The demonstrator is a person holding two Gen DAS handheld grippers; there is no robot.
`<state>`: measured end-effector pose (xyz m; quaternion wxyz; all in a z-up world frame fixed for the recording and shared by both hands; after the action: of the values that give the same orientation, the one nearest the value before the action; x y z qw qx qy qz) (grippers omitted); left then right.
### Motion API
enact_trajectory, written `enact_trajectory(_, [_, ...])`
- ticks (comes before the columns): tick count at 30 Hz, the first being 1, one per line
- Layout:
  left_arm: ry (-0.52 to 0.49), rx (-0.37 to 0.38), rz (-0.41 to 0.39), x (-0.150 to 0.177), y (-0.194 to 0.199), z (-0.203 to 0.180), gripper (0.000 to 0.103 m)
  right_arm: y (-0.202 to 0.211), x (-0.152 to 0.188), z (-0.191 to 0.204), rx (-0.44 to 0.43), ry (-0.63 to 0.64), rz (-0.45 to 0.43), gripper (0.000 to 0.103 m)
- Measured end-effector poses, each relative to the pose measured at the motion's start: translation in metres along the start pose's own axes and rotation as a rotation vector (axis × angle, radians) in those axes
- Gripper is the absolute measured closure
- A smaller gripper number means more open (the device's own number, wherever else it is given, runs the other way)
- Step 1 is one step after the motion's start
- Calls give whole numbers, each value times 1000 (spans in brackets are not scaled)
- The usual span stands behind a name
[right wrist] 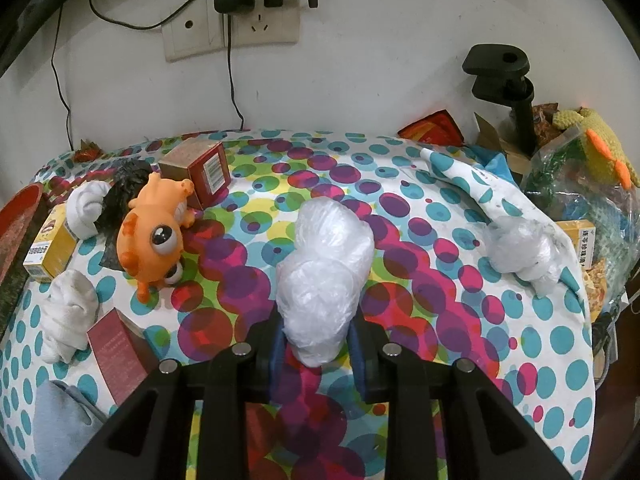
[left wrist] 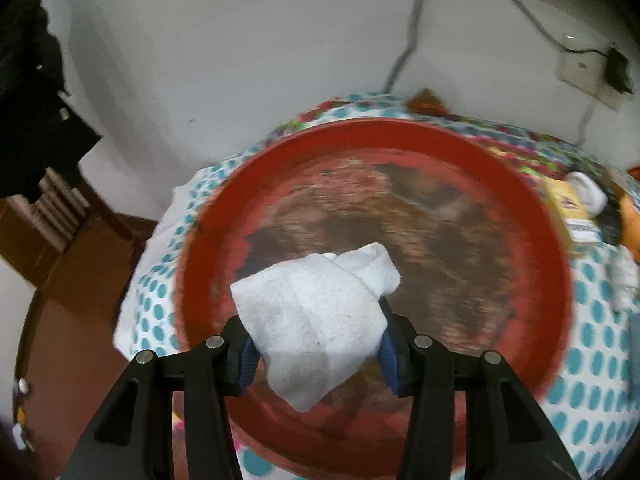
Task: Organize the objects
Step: 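Carry the white sock with the left gripper onto the red tray and release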
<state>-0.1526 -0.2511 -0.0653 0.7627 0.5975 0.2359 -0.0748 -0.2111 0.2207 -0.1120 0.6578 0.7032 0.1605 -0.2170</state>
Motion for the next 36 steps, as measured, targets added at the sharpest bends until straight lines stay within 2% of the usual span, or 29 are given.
enact_trajectory(6, [66,-22,36,-4,-19,26,57,-1,1,0,10,2,7,76])
enact_trajectory(20, [90,-57,63,-7,-41,44,53,-4,1,3,31,19,14,76])
enact_trajectory(28, [70,-52,57,-5,-38,43,44,-3,1,7,50,35,7,76])
enact_trajectory(32, [64,-58,47,-4,-34,41,32,-2,1,9,55,45,6,76])
enact_trajectory(36, [52,-61,37,-3,-27,39,26,-3,1,9,53,45,6,76])
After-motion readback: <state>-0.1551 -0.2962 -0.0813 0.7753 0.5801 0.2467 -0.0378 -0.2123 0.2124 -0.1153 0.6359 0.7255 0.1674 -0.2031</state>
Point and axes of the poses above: each gripper's, at about its wrist camera, not at the fingertips, and y roughly against the way its jaws point, z to its left, x to its underside, the point moved 2 cm from there along -y, roughly the way its jaws point, and after that the axes turned 10 degrees about z, right-handed, at the moved point
